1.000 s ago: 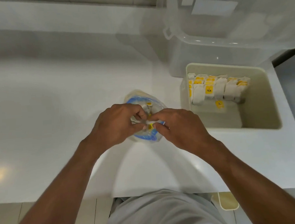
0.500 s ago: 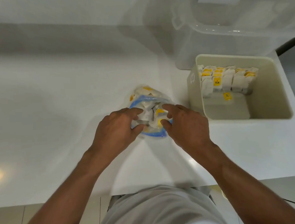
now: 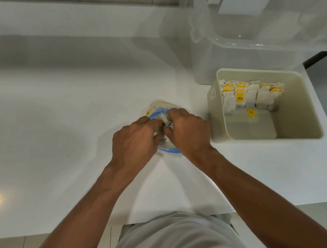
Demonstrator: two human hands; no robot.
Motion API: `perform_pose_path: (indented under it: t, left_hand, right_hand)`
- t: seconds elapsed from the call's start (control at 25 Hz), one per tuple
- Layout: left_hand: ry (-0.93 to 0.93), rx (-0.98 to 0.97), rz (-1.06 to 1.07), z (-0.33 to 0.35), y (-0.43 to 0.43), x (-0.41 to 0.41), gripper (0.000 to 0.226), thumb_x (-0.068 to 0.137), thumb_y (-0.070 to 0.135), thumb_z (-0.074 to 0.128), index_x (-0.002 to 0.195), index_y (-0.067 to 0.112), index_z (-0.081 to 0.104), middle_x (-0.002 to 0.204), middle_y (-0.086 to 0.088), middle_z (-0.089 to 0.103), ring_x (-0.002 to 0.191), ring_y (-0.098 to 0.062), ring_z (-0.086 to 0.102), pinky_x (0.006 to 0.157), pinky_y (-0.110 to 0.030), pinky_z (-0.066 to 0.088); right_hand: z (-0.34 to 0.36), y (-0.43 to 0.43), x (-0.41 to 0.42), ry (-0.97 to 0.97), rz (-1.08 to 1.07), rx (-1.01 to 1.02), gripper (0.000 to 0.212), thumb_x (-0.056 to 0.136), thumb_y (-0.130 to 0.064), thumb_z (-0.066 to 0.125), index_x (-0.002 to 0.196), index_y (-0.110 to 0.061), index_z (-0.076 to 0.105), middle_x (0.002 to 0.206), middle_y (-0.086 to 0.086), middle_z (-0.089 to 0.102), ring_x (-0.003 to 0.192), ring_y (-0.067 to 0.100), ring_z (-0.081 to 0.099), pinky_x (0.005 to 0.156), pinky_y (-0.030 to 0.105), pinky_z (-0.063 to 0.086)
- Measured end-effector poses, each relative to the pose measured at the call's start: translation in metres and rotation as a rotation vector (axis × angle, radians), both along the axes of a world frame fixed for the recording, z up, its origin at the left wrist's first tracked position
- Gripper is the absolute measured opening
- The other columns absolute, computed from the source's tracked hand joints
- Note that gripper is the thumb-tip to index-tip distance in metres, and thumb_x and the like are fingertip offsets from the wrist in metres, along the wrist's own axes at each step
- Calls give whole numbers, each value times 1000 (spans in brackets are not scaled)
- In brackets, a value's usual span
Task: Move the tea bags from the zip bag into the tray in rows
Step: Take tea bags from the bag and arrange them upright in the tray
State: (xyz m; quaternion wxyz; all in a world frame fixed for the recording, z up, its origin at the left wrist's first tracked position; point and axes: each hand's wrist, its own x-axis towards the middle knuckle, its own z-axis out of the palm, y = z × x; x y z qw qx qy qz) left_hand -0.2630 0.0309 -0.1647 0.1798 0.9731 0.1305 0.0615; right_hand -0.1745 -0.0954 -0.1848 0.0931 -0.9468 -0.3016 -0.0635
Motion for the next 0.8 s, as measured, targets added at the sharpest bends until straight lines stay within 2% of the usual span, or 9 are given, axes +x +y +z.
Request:
perform_pose_path:
  t: [0.12, 0.2, 0.28, 0.4, 0.48, 0.52, 0.56, 0.64, 0.8]
  left_hand:
    - [27, 12, 1, 2, 0, 3, 19, 83, 30, 75, 102, 30, 74, 92, 7, 71, 66, -26, 65, 53, -26, 44]
    - [41, -41, 13, 4, 1, 5, 26, 87, 37, 72, 112, 32, 71, 99, 11, 70, 78, -22, 67, 58, -25, 42]
    - [47, -169, 37, 8, 3, 5, 30, 88, 38, 71, 117, 35, 69, 102, 15, 70, 84, -17, 67, 64, -28, 50]
    - [63, -464, 112, 14, 7, 7, 30, 85, 36, 75, 114, 42, 67, 96, 20, 68, 68, -4, 63, 69, -29, 53]
    - [91, -738, 95, 19, 7, 10, 34, 85, 37, 77, 117, 41, 67, 98, 18, 70, 66, -3, 64, 72, -28, 55]
    - [105, -880, 74, 23, 5, 12, 35, 86, 35, 77, 119, 38, 67, 100, 15, 72, 68, -6, 67, 75, -32, 58]
    - [117, -994, 55, 27, 1, 15, 33, 87, 32, 76, 119, 35, 68, 100, 11, 74, 71, -12, 70, 77, -37, 59]
    - [114, -1121, 58, 33, -4, 20, 26, 88, 24, 75, 114, 26, 70, 93, 5, 76, 67, -18, 67, 72, -34, 57]
    - [64, -1176, 78, 38, -8, 29, 19, 82, 11, 79, 99, 15, 69, 75, 1, 71, 60, -8, 62, 57, -21, 48]
  right_hand:
    - [4, -2, 3, 28, -15, 1, 14, 86, -35, 69, 86, -21, 68, 73, -2, 69, 55, 20, 63, 49, 21, 34]
    - [19, -8, 4, 216, -78, 5, 13, 89, -34, 61, 89, -24, 69, 78, -3, 71, 67, 20, 66, 56, 24, 42]
    - [37, -19, 4, 409, -146, 64, 12, 85, -34, 62, 85, -26, 71, 77, -6, 72, 71, 17, 67, 65, 29, 51]
    - [60, -41, 5, 860, -291, 391, 4, 81, -23, 69, 78, -23, 73, 67, -8, 71, 60, 9, 67, 60, 28, 53]
    - [67, -50, 2, 1141, -353, 648, 4, 84, -14, 70, 82, -16, 73, 68, -3, 70, 54, 9, 61, 54, 24, 48]
    - [68, -53, 1, 1216, -362, 727, 3, 85, -12, 70, 86, -12, 73, 69, 0, 70, 53, 10, 58, 52, 22, 47]
    - [67, -55, 2, 1253, -357, 765, 5, 86, -12, 69, 89, -10, 73, 71, 1, 69, 54, 10, 55, 52, 21, 45]
    - [66, -57, 2, 1274, -338, 777, 8, 88, -13, 68, 93, -8, 72, 72, 1, 70, 54, 11, 54, 52, 21, 45]
    - [68, -60, 1, 1197, -263, 785, 12, 91, -11, 64, 99, -19, 70, 78, -3, 69, 63, 11, 60, 57, 26, 49]
